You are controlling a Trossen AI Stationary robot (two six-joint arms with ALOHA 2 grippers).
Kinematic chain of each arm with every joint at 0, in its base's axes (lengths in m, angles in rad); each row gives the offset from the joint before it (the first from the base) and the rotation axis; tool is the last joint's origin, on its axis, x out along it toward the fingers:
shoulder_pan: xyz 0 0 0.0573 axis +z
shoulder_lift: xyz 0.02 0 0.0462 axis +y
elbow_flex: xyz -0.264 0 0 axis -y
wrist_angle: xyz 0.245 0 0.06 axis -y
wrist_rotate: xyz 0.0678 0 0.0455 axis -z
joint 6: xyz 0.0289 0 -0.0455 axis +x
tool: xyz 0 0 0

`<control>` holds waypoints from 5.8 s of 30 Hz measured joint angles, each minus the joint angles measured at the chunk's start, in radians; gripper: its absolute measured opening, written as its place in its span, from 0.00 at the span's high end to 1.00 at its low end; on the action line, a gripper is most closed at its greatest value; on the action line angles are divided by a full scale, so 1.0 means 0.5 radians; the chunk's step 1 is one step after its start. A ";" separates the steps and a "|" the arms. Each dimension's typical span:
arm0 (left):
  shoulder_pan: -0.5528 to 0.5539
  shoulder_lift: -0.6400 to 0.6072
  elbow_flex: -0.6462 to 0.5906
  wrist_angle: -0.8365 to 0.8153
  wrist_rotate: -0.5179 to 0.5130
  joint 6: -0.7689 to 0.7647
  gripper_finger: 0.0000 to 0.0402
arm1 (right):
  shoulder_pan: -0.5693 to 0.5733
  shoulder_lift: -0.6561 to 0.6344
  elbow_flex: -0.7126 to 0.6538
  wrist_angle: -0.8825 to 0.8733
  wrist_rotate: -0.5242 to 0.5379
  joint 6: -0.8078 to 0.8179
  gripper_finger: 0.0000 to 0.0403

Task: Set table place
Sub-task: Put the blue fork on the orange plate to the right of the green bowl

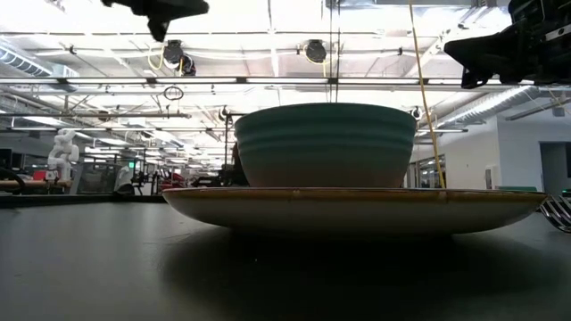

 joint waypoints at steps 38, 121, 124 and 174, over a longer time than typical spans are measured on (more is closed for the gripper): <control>0.058 -1.051 -1.227 0.456 -0.184 -0.233 1.00 | 0.000 0.001 0.000 -0.105 -0.003 0.001 1.00; 0.058 -1.049 -1.373 0.471 0.005 -0.266 0.98 | 0.432 1.490 1.586 -1.677 -0.205 0.304 0.48; 0.058 -1.049 -1.373 0.472 0.004 -0.266 0.95 | 0.498 1.579 1.588 -1.687 -0.153 0.263 0.48; 0.058 -1.049 -1.373 0.470 -0.013 -0.310 0.92 | 0.813 2.088 1.588 -1.753 -0.092 -0.209 0.48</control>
